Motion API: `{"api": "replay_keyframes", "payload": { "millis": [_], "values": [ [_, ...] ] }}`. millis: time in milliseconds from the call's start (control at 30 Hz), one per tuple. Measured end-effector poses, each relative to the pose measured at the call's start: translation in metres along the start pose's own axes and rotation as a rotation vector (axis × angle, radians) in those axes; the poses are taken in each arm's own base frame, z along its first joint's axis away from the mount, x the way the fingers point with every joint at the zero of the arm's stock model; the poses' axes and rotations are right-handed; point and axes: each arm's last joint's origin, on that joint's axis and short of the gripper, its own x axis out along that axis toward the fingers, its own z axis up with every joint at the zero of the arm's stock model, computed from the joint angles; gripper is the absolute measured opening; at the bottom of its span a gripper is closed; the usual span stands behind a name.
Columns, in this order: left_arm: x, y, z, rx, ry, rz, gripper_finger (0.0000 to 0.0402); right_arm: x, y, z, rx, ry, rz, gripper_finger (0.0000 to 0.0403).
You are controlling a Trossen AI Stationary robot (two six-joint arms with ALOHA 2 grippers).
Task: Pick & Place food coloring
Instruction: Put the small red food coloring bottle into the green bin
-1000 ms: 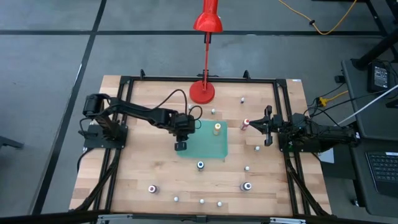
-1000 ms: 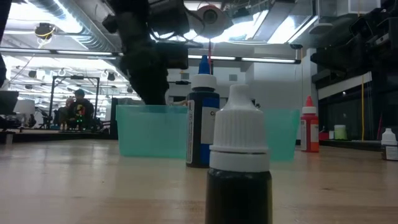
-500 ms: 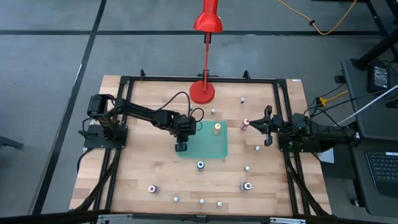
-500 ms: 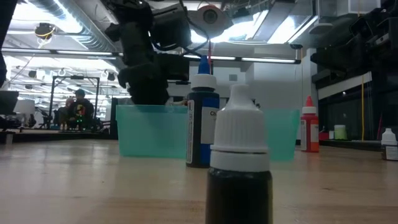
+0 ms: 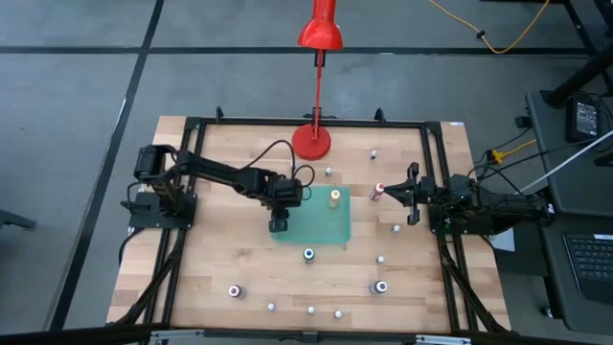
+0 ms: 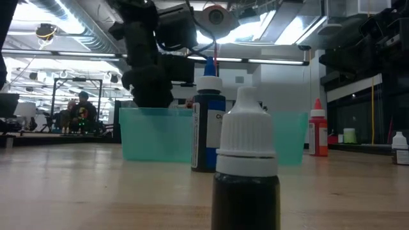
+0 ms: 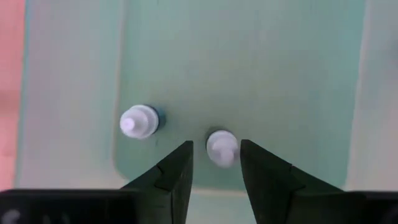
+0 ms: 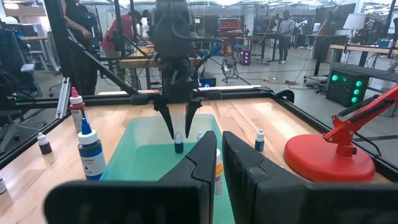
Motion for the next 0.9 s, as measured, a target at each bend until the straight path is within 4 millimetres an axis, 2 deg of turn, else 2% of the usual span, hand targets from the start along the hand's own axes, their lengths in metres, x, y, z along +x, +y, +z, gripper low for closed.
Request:
{"api": "replay_keyframes", "payload": {
  "millis": [133, 233, 367, 467, 633, 767, 900],
  "values": [
    [-0.026, -0.002, 0.014, 0.012, 0.003, -0.006, 0.0137, 0.000, 0.000, 0.000, 0.000, 0.000, 0.000, 0.0031],
    [-0.056, -0.009, 0.027, 0.047, -0.049, -0.026, 0.0140, 0.000, 0.000, 0.000, 0.000, -0.001, 0.000, 0.0031],
    [-0.101, -0.029, 0.034, 0.102, -0.149, -0.062, 0.0140, 0.000, 0.000, 0.000, 0.000, 0.000, 0.000, 0.0031],
    [-0.131, -0.053, 0.028, 0.173, -0.223, -0.103, 0.0137, 0.000, 0.000, 0.000, 0.000, 0.000, 0.000, 0.0031],
    [-0.166, -0.096, -0.002, 0.259, -0.255, -0.134, 0.0133, 0.000, 0.000, 0.000, 0.000, 0.000, 0.000, 0.0031],
    [-0.178, -0.124, -0.021, 0.272, -0.255, -0.164, 0.0132, 0.000, 0.000, 0.000, 0.000, 0.000, 0.000, 0.0031],
    [-0.180, -0.149, -0.037, 0.336, -0.238, -0.182, 0.0132, 0.000, 0.000, 0.000, 0.000, 0.000, 0.000, 0.0031]
  ]
}}
